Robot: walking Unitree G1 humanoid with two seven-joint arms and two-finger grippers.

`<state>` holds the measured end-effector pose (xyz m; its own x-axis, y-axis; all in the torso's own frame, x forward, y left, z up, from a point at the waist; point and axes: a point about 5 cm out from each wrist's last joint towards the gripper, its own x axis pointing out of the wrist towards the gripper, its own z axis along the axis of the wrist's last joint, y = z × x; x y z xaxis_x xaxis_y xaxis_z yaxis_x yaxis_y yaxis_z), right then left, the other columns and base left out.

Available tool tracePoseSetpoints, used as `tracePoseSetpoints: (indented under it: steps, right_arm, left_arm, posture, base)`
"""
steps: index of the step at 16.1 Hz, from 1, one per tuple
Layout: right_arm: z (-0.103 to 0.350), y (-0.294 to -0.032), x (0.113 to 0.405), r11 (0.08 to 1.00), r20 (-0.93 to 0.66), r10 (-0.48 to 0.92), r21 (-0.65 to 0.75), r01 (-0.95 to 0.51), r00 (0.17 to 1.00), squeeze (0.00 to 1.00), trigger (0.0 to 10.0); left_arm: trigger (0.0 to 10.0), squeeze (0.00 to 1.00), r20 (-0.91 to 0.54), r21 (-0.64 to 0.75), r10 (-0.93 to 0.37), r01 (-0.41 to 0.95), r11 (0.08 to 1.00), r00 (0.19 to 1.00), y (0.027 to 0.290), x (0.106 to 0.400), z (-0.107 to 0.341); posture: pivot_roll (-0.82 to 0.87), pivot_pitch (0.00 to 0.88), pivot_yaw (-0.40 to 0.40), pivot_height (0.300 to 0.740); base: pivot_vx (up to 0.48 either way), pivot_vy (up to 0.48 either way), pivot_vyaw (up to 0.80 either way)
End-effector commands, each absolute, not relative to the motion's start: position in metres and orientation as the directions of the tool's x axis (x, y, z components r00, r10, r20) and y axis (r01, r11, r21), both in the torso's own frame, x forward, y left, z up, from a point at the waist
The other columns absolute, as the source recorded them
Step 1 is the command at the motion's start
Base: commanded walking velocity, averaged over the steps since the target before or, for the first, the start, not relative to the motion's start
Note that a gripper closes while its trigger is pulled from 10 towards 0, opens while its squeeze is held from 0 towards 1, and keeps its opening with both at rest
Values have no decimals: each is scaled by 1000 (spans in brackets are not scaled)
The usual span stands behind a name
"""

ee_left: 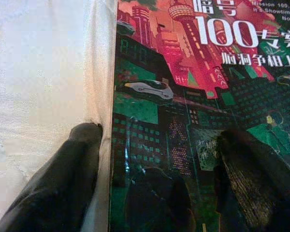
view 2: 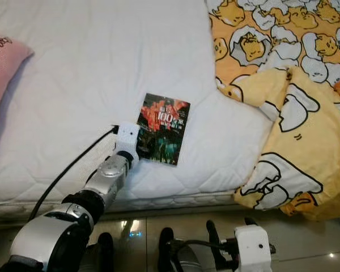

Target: Clean up the room

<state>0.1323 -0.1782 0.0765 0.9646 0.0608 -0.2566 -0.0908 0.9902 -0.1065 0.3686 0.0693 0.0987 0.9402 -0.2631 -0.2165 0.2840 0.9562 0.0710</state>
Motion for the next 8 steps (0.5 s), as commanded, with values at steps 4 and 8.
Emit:
tracePoseSetpoints:
  steps: [4,8]
  right_arm:
    - [67,-185,127,989,-320,35,-127,-79,947,0,10000]
    - [65,-184,128,990,-323,28,-125,-72,946,0,10000]
  left_arm:
    - [0,0,-413,-162,-380,344,925,828,55,343,57]
    - [0,0,-420,-168,-447,417,893,790,50,338,54]
  posture:
    - [-198,390,-121,740]
    - [-188,394,-114,740]
  base:
    - [0,0,0]
    - [0,0,0]
